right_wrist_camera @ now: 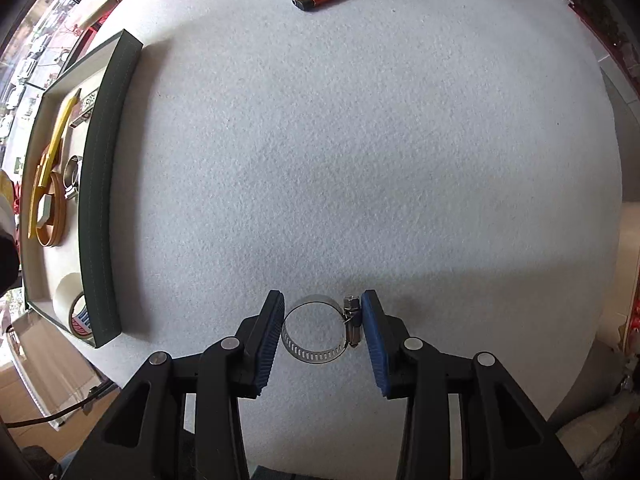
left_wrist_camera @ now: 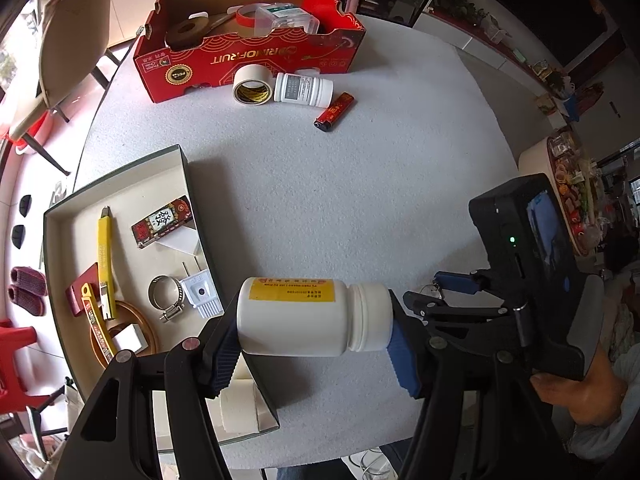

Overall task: Organize rigid objects
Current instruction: 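Carry white bottle with left tool while right carries hose clamp over tray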

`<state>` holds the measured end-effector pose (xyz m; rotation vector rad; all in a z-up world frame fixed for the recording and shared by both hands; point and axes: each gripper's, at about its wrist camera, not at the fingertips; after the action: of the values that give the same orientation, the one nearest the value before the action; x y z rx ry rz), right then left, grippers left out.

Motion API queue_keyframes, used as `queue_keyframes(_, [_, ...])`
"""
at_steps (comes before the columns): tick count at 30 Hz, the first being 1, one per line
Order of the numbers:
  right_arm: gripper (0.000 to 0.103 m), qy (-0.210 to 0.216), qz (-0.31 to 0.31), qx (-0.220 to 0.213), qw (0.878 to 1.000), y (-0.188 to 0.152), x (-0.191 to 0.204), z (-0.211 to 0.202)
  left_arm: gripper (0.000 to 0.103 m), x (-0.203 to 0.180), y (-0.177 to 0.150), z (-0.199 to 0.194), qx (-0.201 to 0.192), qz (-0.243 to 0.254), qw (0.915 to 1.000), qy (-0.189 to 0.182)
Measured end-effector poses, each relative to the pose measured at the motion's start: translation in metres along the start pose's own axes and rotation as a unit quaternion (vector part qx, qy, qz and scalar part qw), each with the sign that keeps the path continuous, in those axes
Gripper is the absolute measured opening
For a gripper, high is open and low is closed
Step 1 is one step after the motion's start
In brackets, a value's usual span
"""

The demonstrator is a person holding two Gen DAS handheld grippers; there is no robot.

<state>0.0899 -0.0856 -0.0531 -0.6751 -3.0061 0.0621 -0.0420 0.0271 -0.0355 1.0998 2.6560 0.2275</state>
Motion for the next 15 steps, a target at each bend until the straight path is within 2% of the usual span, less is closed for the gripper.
queue_keyframes(5, [0.041, 0.014, -0.016, -0.046, 0.999, 0.013, 0.016, -0.047, 0.067, 0.011, -0.003, -0.019, -0.024, -0.023, 0.9994, 0.003])
queue_keyframes(9, [0.041, 0.028, -0.048, -0.077, 0.995, 0.028, 0.038, -0.078, 0.067, 0.031, -0.009, -0.039, -0.054, -0.058, 0.9966, 0.021])
queue_keyframes(15, [0.041, 0.053, -0.111, -0.100, 0.987, 0.050, 0.101, -0.076, 0.067, 0.079, -0.028, -0.062, -0.076, -0.126, 0.9875, 0.056])
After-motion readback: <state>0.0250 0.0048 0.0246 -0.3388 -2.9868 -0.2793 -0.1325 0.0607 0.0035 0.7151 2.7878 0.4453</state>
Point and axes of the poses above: each gripper's, at about its wrist camera, not at the fingertips, and z roughly the way its jaws point, x to its left, y to its top, and after that the axes turned 2 degrees about -z, right-handed
